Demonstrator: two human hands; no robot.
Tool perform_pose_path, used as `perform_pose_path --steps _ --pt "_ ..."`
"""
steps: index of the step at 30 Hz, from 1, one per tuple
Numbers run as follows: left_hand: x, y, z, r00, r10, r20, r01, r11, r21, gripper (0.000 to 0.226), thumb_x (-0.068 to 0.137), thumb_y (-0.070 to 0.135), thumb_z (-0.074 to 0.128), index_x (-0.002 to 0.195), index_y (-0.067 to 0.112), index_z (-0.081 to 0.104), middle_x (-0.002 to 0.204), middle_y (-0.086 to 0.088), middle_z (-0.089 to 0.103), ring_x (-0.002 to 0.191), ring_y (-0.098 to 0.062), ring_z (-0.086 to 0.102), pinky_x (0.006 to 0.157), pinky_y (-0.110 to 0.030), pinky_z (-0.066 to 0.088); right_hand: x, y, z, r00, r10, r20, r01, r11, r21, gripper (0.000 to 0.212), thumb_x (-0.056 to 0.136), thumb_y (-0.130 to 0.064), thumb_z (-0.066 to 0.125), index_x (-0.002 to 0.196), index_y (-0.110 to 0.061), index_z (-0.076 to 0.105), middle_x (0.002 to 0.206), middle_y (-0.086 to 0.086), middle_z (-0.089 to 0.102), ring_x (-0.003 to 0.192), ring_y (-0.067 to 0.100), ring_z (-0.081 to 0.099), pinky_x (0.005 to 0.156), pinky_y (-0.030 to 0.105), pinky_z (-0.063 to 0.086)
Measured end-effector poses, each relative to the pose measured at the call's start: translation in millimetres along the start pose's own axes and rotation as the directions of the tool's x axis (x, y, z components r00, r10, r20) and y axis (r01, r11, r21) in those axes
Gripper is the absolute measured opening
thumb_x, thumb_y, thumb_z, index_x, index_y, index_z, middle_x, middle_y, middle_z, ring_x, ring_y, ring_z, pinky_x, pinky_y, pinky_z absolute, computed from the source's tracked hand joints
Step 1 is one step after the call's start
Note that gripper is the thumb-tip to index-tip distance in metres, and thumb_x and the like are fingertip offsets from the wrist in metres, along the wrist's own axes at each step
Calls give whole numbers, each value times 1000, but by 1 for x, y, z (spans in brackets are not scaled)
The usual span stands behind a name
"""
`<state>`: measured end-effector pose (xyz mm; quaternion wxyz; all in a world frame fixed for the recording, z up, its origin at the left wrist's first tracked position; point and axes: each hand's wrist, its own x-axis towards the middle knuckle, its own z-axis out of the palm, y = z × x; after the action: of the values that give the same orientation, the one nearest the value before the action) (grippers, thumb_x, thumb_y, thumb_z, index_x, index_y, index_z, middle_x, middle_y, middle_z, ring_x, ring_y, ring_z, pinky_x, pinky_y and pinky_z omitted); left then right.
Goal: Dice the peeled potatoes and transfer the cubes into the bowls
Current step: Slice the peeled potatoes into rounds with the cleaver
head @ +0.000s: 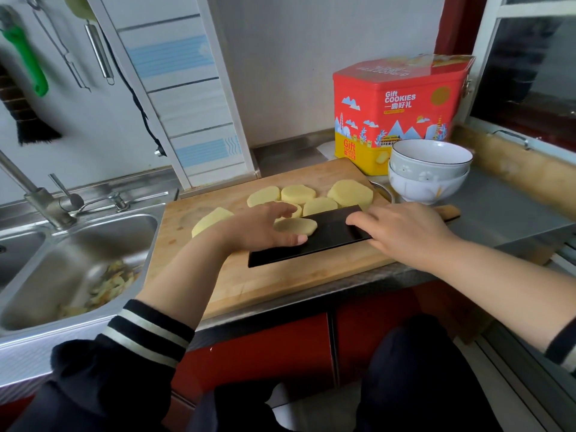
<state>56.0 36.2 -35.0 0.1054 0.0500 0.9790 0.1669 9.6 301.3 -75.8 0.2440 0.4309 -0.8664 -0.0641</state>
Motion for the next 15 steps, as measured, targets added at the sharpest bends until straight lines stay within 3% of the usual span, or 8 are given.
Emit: perform_pose_path --steps 2,5,8,11,15 --pt "1 -2 4 1000 -10 2 10 1000 -9 78 84 62 59 148 23 37 145 5 47 130 -16 45 111 -36 36 -3 0 1 999 -36 -3 36 999 -16 37 85 -21 68 120 -20 54 86 4 64 74 28 63 45 30 41" --pt "5 -5 9 999 -25 20 26 1000 -10 76 85 61 60 146 21 39 142 2 49 126 -16 47 108 -34 37 -8 7 -2 993 -99 -66 100 995 5 46 63 -14 86 104 -13 67 69 6 62 55 28 61 39 23 30" --pt "8 -9 13 998 -51 26 51 998 22 70 88 56 61 144 20 39 141 0 49 124 -17 47 105 -32 38 -13 13 -3 984 -173 -47 172 985 -8 54 51 -15 91 100 -14 69 64 4 60 48 25 57 40 21 21" --pt "14 -9 14 997 -73 22 71 996 53 71 88 56 61 144 20 38 143 -1 48 125 -19 47 106 -35 39 -17 21 -3 978 -205 -36 206 978 27 60 50 -17 92 104 -15 64 68 3 63 49 24 59 37 23 25" --pt "20 -9 19 995 -103 -7 102 983 154 73 89 58 58 147 19 35 145 0 48 128 -20 48 106 -35 39 -24 36 -5 984 -175 -44 178 980 89 53 50 -13 86 100 -16 69 69 2 66 46 24 59 37 21 25"
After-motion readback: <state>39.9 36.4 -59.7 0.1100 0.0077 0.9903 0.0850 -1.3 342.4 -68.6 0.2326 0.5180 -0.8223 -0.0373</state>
